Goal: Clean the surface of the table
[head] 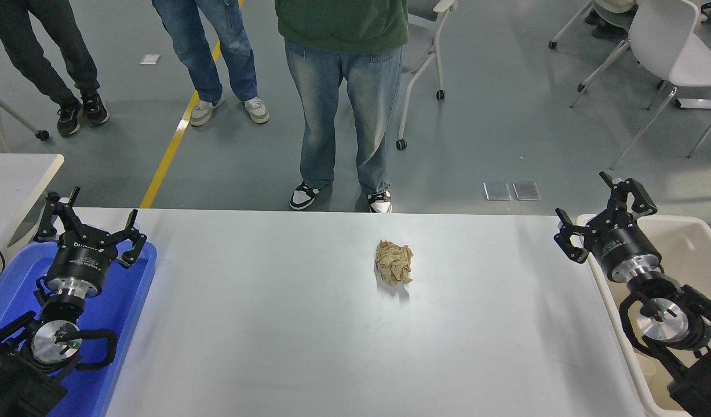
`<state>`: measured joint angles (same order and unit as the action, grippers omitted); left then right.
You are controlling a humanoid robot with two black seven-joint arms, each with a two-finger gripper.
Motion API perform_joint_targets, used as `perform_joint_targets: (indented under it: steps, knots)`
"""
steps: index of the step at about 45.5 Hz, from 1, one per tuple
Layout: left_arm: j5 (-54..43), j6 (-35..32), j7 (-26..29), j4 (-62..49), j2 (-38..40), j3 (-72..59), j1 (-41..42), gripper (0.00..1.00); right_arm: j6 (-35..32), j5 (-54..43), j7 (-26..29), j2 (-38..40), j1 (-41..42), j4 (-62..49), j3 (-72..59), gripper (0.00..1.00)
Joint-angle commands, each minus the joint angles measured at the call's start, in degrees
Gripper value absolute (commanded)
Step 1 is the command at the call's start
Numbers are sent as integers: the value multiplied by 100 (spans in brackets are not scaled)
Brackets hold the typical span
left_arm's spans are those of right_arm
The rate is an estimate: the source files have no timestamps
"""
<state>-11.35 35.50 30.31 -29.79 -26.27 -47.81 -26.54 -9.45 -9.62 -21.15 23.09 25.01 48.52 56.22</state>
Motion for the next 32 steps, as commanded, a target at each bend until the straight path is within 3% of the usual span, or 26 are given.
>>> perform_joint_targets:
  steps: [1, 16, 26, 32]
  knots:
    - [1, 0, 2, 0, -1, 0, -1, 100, 31, -66, -293, -270, -22, -97, 29, 100]
    - [1, 0, 2, 0, -1, 0, -9, 100, 382, -83, -135, -305, 39, 271, -471, 100]
    - [1, 0, 2, 0, -1, 0, -1, 100, 954, -549, 972, 28, 592, 904, -1578, 100]
    - [1, 0, 2, 0, -1, 0, -9, 100, 1033, -663, 1911, 547, 1190, 1115, -2475, 100]
